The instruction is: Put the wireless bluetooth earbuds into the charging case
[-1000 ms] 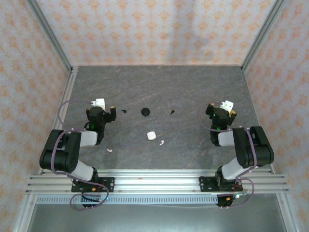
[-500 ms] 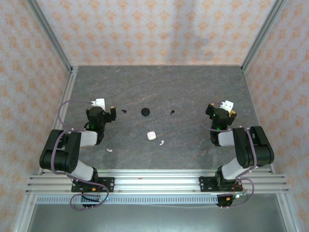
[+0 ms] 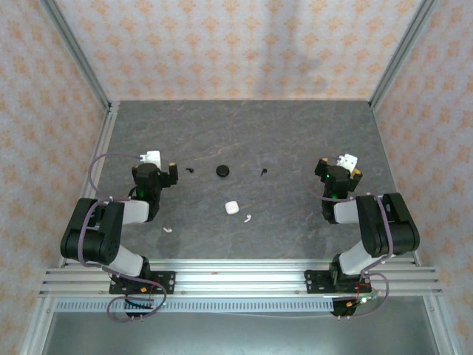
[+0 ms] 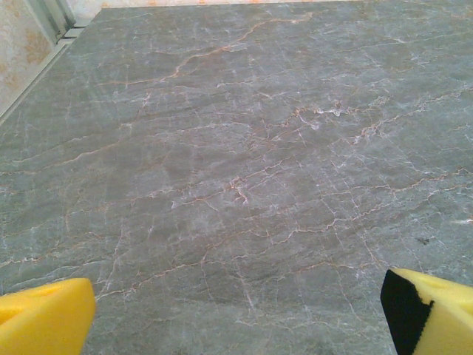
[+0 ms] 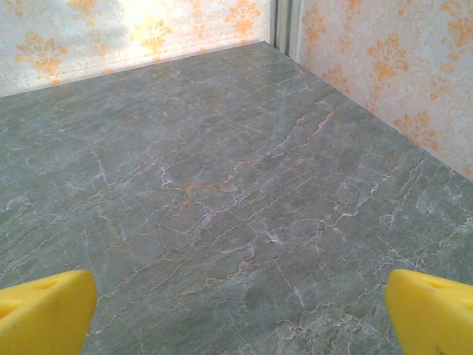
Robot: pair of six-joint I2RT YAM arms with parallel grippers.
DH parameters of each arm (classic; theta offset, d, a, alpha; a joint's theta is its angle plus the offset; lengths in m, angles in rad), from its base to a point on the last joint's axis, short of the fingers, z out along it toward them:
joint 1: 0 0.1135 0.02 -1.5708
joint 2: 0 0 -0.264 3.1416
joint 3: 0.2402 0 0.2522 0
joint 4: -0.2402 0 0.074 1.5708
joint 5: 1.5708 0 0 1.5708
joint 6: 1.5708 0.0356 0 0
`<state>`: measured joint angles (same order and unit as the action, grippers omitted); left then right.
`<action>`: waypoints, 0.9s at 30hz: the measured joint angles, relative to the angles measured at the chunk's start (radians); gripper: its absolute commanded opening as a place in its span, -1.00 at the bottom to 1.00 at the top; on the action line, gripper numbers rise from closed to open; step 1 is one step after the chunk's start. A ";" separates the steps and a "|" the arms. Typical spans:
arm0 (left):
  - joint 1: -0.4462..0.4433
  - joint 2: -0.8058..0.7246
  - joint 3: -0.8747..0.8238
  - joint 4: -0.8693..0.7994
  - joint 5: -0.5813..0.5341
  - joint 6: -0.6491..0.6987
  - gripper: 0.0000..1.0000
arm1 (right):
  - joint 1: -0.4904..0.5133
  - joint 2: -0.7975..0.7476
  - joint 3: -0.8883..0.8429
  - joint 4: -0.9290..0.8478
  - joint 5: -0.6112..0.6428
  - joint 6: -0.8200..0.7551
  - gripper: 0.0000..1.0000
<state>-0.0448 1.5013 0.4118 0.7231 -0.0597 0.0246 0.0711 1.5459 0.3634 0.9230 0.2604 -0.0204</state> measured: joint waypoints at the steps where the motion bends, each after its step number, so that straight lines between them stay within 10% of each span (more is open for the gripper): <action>1: 0.000 0.000 0.000 0.000 0.000 0.000 1.00 | 0.000 0.000 0.000 0.000 0.000 0.000 0.99; 10: 0.002 -0.076 0.134 -0.248 -0.045 -0.048 1.00 | 0.000 -0.098 -0.008 -0.079 -0.035 -0.007 0.99; 27: 0.002 -0.220 0.581 -1.192 -0.068 -0.362 1.00 | 0.147 -0.215 0.615 -1.239 -0.259 0.267 1.00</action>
<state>-0.0425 1.2812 0.9932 -0.4686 -0.1272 -0.3374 0.2180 1.3308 0.9783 -0.3164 0.0013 0.2462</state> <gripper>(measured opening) 0.999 0.996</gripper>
